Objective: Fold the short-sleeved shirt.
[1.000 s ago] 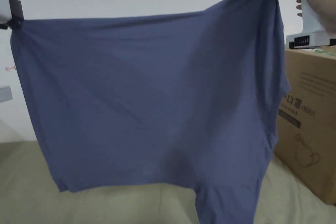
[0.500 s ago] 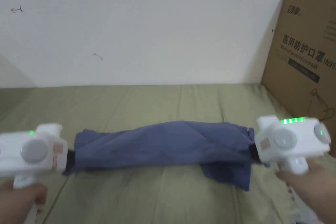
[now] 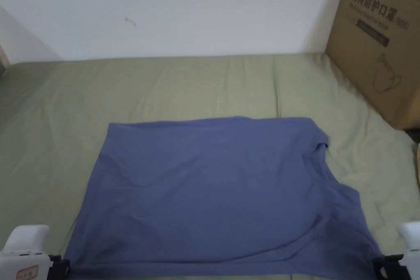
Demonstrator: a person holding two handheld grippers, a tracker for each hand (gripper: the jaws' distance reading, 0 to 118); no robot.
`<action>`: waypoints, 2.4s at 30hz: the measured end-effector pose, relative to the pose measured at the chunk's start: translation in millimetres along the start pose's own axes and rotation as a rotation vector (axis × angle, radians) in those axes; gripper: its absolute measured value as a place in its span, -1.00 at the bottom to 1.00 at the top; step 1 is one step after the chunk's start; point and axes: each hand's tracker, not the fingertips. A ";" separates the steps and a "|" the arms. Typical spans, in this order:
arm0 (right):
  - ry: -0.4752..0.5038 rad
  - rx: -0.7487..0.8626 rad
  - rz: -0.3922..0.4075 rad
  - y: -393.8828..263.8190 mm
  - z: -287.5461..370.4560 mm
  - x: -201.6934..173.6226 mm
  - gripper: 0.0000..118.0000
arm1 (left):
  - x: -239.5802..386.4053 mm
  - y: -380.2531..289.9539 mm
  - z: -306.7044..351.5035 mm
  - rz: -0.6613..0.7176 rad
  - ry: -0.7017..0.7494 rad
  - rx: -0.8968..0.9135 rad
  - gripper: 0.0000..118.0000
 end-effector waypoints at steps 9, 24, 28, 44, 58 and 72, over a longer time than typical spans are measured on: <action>0.031 -0.031 -0.038 -62.4 17.1 -1.6 -1.00 | -2.5 -59.2 29.7 0.009 -0.033 -0.039 -1.00; -0.028 0.334 -0.134 -45.6 93.7 -41.9 0.96 | 18.9 -62.6 115.8 0.123 -0.049 0.243 1.00; 0.037 0.388 -0.166 -38.0 109.5 -55.4 0.63 | 26.7 -58.4 124.0 0.156 -0.030 0.161 0.81; -0.020 0.237 -0.034 -23.8 70.9 -70.5 -1.00 | 7.6 -48.7 32.3 -0.019 0.069 -0.208 0.94; -0.030 0.218 -0.037 -38.2 69.7 -54.5 -1.00 | 23.9 -52.3 19.7 -0.068 0.048 -0.167 -0.97; -0.039 -0.037 -0.009 -52.0 4.5 -2.9 0.89 | 35.8 -40.6 67.3 0.021 -0.017 -0.037 -0.98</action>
